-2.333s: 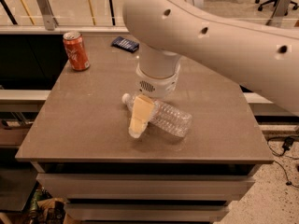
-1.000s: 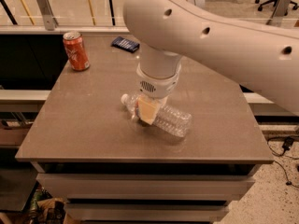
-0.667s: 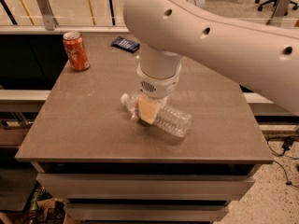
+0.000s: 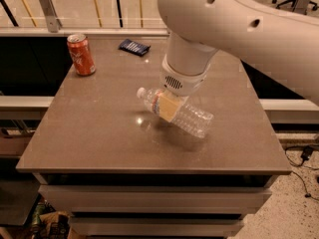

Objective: Move water bottle near rxbar blueberry

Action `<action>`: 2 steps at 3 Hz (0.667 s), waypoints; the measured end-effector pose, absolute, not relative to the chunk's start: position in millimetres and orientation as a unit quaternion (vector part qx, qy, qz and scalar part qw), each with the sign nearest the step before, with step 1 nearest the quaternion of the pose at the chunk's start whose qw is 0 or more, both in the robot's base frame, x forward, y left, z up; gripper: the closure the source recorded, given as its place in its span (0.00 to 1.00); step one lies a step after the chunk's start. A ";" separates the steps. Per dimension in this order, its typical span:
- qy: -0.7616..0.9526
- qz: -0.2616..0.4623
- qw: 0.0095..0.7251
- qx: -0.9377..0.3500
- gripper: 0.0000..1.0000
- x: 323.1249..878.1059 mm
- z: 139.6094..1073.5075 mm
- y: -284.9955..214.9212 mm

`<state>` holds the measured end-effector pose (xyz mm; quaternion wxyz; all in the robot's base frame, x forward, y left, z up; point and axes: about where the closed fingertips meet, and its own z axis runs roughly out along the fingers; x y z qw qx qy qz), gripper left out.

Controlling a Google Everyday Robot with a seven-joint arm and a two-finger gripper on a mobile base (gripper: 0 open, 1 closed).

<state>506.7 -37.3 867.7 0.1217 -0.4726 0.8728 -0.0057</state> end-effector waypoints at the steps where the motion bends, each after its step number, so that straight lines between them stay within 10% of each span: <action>1: 0.873 0.003 0.187 -0.451 1.00 522.8 898.8 -57.4; 2: 0.866 0.014 0.253 -0.431 1.00 542.8 932.7 -73.0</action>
Offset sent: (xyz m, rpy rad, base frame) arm 0.0633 -0.0576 0.1102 0.2858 -0.3497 -0.0950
